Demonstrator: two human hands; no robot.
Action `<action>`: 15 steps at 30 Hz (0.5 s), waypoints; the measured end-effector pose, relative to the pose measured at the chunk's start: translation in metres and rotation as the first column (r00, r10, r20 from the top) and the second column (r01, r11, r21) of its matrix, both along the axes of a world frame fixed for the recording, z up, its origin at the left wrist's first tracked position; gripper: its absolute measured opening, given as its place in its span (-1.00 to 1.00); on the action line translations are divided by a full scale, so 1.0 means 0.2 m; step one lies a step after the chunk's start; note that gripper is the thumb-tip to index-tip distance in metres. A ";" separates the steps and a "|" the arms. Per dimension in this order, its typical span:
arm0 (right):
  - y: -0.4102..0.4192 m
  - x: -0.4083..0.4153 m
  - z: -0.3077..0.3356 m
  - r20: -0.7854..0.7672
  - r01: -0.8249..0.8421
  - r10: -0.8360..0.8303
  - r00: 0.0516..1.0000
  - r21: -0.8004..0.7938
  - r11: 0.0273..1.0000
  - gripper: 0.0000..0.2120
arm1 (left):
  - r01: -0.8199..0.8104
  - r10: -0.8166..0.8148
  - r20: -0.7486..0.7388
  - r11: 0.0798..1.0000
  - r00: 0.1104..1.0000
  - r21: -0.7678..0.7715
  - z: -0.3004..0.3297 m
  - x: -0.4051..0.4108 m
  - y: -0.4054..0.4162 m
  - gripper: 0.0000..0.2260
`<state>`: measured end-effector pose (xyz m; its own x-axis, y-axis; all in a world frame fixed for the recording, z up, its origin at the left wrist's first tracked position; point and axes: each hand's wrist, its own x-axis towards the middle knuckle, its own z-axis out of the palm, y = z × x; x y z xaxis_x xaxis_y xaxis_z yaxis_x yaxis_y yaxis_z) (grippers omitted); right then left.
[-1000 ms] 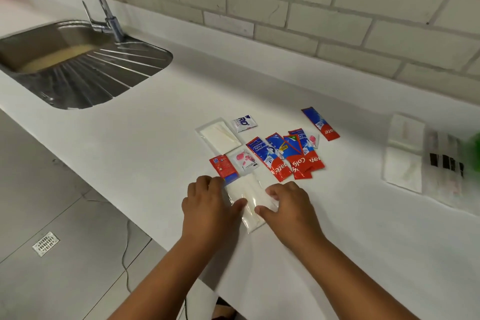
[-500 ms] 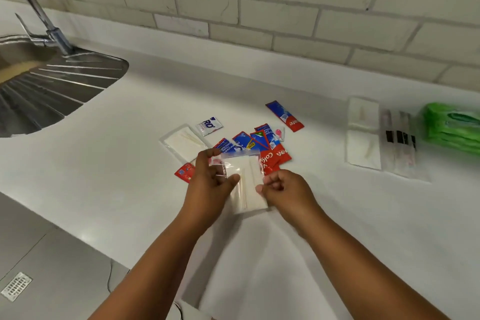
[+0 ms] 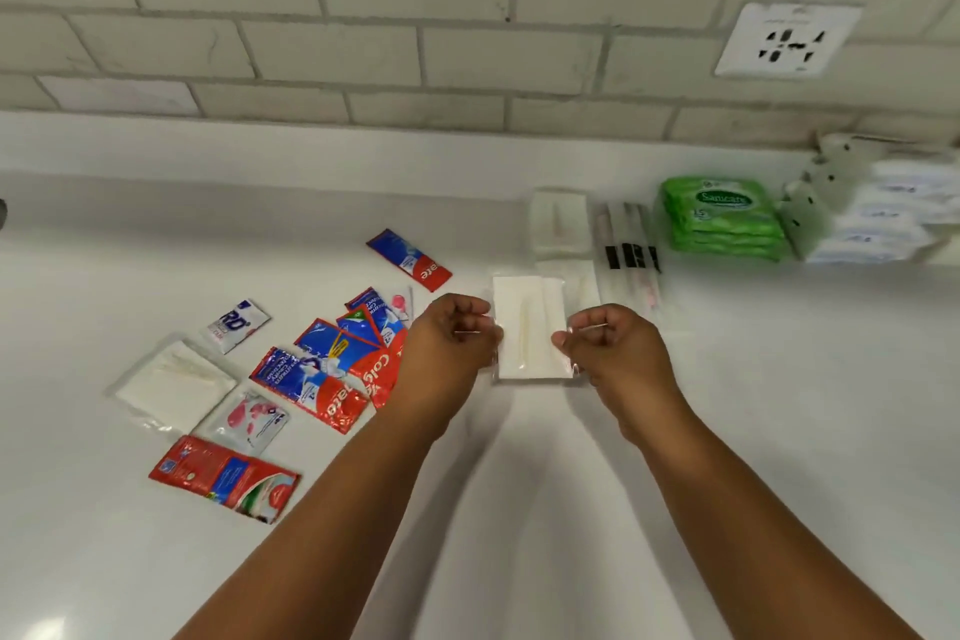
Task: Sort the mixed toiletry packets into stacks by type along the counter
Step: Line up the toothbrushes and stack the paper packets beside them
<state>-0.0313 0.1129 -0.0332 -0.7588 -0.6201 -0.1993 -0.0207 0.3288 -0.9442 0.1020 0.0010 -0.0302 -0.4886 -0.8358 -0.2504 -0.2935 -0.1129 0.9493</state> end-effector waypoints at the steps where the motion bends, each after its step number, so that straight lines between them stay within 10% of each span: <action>1: 0.00 -0.04 0.00 -0.059 0.027 -0.026 0.998 0.025 0.999 -0.82 | 0.010 -0.010 0.025 1.000 1.000 -0.002 0.00 -0.07 0.00 -0.82; 15: -0.12 -0.38 -0.08 -0.496 0.096 0.100 0.863 0.354 0.930 -0.84 | 0.037 -0.007 0.187 0.987 0.982 -0.157 -0.14 -0.48 -0.10 -0.85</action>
